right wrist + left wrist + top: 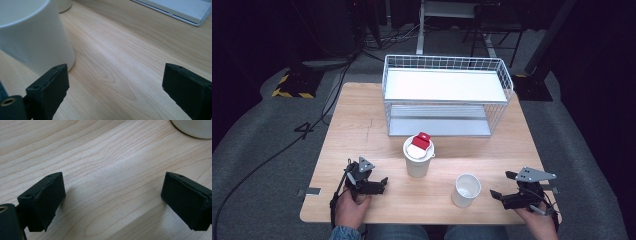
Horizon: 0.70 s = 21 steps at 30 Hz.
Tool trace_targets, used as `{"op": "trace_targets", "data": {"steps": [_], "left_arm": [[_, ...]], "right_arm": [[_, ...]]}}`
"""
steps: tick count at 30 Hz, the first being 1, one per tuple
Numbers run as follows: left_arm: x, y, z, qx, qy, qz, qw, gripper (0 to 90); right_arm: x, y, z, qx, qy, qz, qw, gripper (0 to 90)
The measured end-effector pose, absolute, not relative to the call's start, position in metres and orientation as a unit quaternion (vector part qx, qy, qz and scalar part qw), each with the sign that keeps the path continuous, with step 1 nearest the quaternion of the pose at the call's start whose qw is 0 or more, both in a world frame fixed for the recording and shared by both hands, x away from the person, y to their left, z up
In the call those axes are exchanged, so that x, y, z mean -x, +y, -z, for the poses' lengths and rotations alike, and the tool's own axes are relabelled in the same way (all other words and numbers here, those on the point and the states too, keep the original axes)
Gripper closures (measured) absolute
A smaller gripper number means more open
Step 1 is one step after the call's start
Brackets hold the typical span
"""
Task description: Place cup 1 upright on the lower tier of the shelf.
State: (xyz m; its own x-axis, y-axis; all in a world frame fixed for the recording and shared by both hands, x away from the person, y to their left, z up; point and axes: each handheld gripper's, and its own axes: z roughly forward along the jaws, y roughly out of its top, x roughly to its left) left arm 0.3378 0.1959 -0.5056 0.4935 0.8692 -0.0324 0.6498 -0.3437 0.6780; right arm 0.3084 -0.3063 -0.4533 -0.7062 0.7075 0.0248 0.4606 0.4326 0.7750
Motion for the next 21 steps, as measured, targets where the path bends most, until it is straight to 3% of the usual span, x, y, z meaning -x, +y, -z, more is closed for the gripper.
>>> {"op": "trace_targets", "data": {"steps": [21], "left_arm": [[-0.338,0.196,0.506,-0.802,0.473,-0.17,0.322,6.1]], "right_arm": [[-0.293,-0.27,0.447,-0.288,0.859,-0.411,0.105,7.4]]}}
